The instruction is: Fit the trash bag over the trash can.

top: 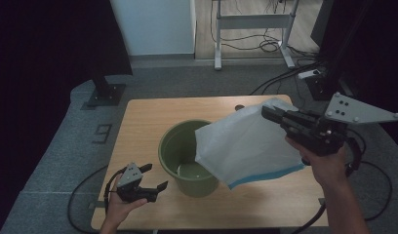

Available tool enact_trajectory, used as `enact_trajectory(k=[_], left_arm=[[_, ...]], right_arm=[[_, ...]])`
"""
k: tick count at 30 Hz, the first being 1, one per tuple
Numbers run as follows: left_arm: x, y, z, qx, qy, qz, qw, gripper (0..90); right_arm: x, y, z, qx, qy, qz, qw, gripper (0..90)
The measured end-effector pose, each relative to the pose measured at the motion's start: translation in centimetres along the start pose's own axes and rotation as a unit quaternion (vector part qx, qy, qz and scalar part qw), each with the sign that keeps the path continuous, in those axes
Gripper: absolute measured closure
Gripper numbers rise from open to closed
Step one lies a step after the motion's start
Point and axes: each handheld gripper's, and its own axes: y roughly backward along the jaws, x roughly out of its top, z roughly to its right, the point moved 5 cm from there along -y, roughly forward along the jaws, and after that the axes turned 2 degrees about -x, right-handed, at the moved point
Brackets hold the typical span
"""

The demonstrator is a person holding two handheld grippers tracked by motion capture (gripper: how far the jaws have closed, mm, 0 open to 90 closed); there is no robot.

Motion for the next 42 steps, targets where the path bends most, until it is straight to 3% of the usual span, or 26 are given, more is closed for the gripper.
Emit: enact_trajectory(k=[13,27,42], left_arm=[[0.1,0.1,0.0,-0.006,0.005,0.005,1.0,13.8],[-0.2,0.0,-0.2,-0.002,0.005,-0.002,1.0,13.8],[-1.2,-0.5,-0.7,0.006,0.009,-0.02,0.9997,13.9]], right_arm=[[-0.6,-1.6,-0.1,0.01,-0.008,-0.004,0.9999,89.1],[-1.0,-3.2,-0.4,0.013,-0.006,-0.012,0.9998,89.1],[-0.3,-6.2,-1.3,0.023,-0.002,-0.018,0.9996,89.1]])
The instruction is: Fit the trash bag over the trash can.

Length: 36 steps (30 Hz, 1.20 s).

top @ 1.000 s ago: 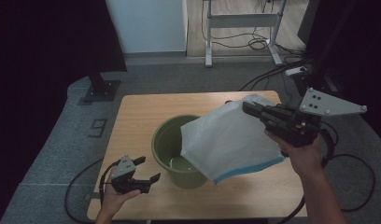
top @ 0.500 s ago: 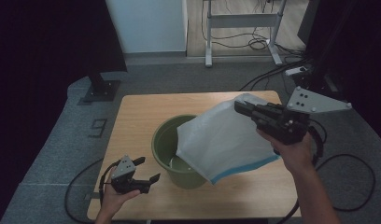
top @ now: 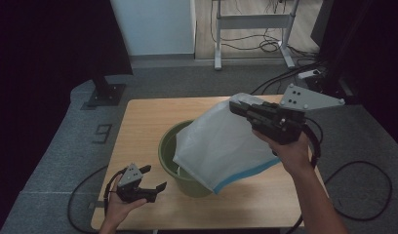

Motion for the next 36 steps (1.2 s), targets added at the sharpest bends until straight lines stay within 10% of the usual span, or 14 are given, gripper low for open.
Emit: enact_trajectory(k=[36], left_arm=[[-0.1,0.9,-0.5,0.0,0.007,0.012,0.9999,13.9]], right_arm=[[2.6,-5.2,-2.3,0.03,0.01,0.002,0.9995,89.1]])
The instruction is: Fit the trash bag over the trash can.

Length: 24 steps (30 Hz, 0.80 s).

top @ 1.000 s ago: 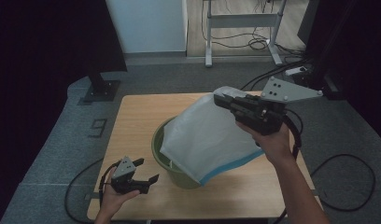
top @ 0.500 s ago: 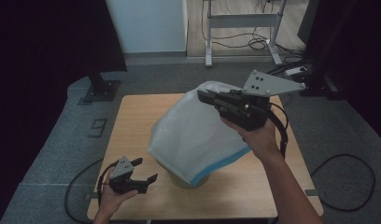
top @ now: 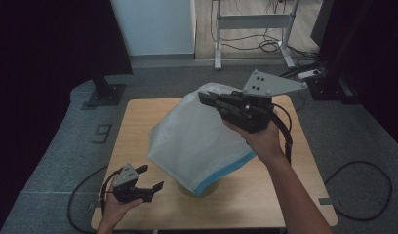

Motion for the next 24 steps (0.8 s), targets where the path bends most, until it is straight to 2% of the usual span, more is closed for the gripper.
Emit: enact_trajectory(k=[12,24], left_arm=[[-0.6,0.8,-0.8,0.001,0.013,0.009,0.9999,13.9],[-0.6,0.6,-0.6,-0.002,0.011,0.006,0.9999,13.9]], right_arm=[[1.1,-2.8,-0.4,0.013,0.002,0.002,0.9999,89.1],[0.8,-3.8,-0.4,0.019,-0.002,0.002,0.9998,89.1]])
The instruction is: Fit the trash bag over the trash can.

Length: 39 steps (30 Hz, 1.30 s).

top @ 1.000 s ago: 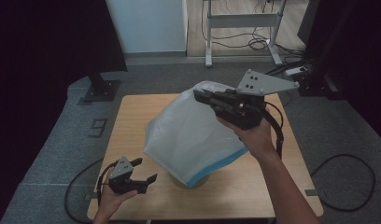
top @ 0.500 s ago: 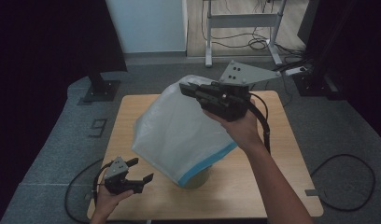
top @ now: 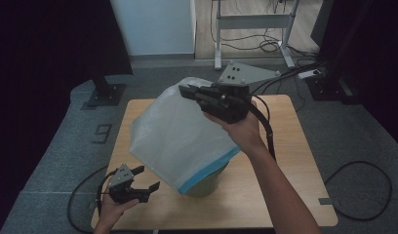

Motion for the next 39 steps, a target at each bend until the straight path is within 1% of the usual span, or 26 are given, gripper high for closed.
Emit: enact_trajectory(k=[5,12,14,15,16,17,23,30,35,36,39], left_arm=[[0.0,0.1,0.1,0.0,-0.001,0.001,1.0,13.9],[0.3,0.0,0.5,-0.001,-0.005,0.0,1.0,13.9],[0.3,-0.1,0.6,-0.002,-0.006,0.0,1.0,13.9],[0.3,-0.1,0.6,-0.002,-0.006,0.0,1.0,13.9],[0.3,-0.2,0.6,-0.002,-0.006,-0.001,1.0,13.9],[0.3,-0.2,0.6,-0.002,-0.006,-0.002,1.0,13.9],[0.2,-0.2,0.5,-0.003,-0.005,-0.001,1.0,13.9],[0.1,0.3,0.1,0.0,-0.001,0.004,1.0,13.9],[0.1,0.4,0.0,0.0,-0.001,0.003,1.0,13.9],[0.1,0.4,0.0,0.0,-0.001,0.003,1.0,13.9],[0.0,0.4,-0.1,0.002,-0.002,0.003,1.0,13.9]], right_arm=[[-1.4,0.2,0.3,-0.005,-0.006,-0.008,0.9999,89.1],[-4.1,0.8,1.2,-0.015,-0.026,-0.023,0.9993,89.1],[-4.6,0.8,1.3,-0.016,-0.031,-0.026,0.999,89.1],[-4.6,0.8,1.3,-0.016,-0.031,-0.026,0.999,89.1],[-5.0,0.6,1.2,-0.015,-0.032,-0.03,0.9989,89.1],[-5.0,0.6,1.2,-0.015,-0.032,-0.03,0.9989,89.1],[-4.2,-0.6,-0.1,0.001,-0.023,-0.025,0.9994,89.1],[-4.0,-2.0,-0.8,0.01,-0.024,-0.027,0.9993,89.1],[-4.0,-3.1,-1.1,0.018,-0.026,-0.024,0.9992,89.1],[-4.0,-3.1,-1.1,0.018,-0.026,-0.024,0.9992,89.1],[-3.5,-3.7,-1.6,0.023,-0.025,-0.022,0.9992,89.1]])
